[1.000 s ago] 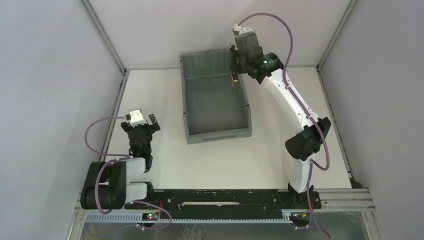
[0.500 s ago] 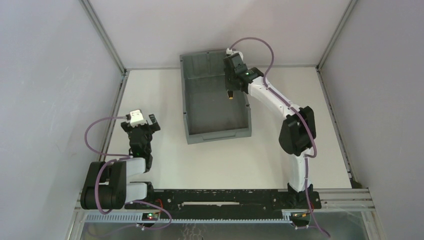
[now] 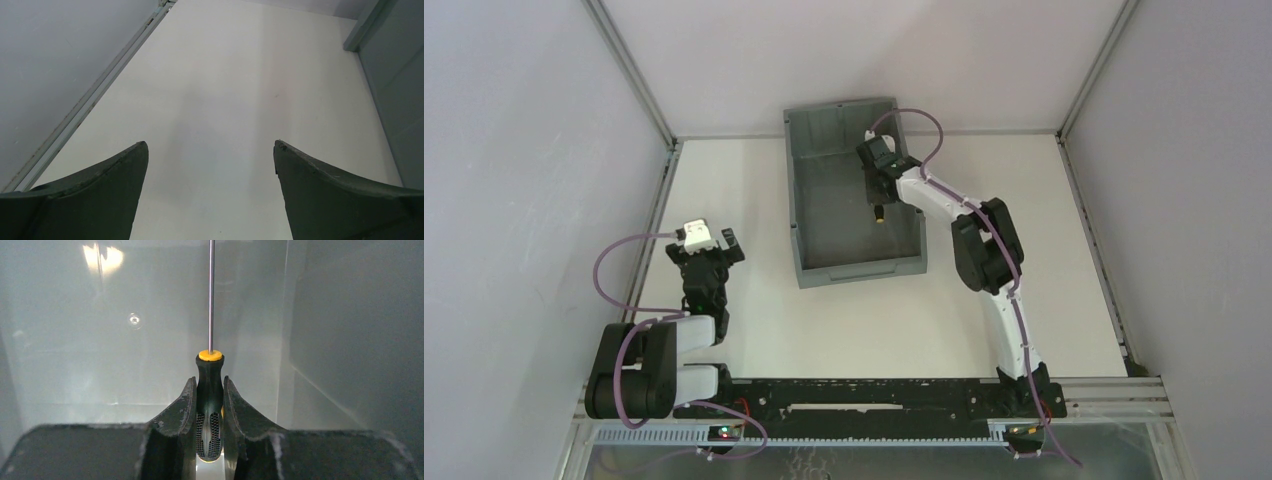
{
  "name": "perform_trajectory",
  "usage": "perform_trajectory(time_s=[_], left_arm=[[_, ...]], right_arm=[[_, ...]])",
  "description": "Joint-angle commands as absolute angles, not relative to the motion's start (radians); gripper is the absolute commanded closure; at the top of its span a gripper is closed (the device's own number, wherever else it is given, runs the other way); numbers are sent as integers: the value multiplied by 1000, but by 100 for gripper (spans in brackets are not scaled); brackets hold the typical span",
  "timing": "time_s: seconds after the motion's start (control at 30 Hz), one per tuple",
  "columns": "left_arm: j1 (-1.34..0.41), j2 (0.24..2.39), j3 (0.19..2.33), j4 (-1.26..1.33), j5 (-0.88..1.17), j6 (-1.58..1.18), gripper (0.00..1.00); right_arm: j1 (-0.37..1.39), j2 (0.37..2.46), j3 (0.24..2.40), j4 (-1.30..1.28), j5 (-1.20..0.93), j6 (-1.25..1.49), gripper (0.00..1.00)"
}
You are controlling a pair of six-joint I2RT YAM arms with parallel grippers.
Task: Put the screwdriver in the bin
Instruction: Place the screwdriver in the bin.
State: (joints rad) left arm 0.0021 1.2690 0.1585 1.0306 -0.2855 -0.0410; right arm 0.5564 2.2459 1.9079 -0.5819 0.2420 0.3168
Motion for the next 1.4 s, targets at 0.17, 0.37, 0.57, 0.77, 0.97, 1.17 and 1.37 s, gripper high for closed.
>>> perform_trajectory(time_s=[0.17,0.37,0.57,0.77,0.97,1.17,1.37], left_arm=[[-3,1261,192,1062,-298,-17,0],[-3,1261,194,1062,-298,-17,0],[-3,1261,192,1062,-298,-17,0],[-3,1260,193,1062,-299,-17,0],[-3,1260,192,1062,-298,-17,0],[-3,1261,192,1062,-298,-17,0],[-3,1260,192,1062,-298,-17,0]], right_arm=[[572,2291,1917,-525,268,356,68],[578,2288,1932,-536,272,353,54],[594,2269,1950,-547,293,344,42],[604,2248,1972,-569,312,335,31],[624,2175,1998,-597,343,320,9],[650,2082,2043,-628,362,299,0],[658,2074,2237,-762,341,246,0]])
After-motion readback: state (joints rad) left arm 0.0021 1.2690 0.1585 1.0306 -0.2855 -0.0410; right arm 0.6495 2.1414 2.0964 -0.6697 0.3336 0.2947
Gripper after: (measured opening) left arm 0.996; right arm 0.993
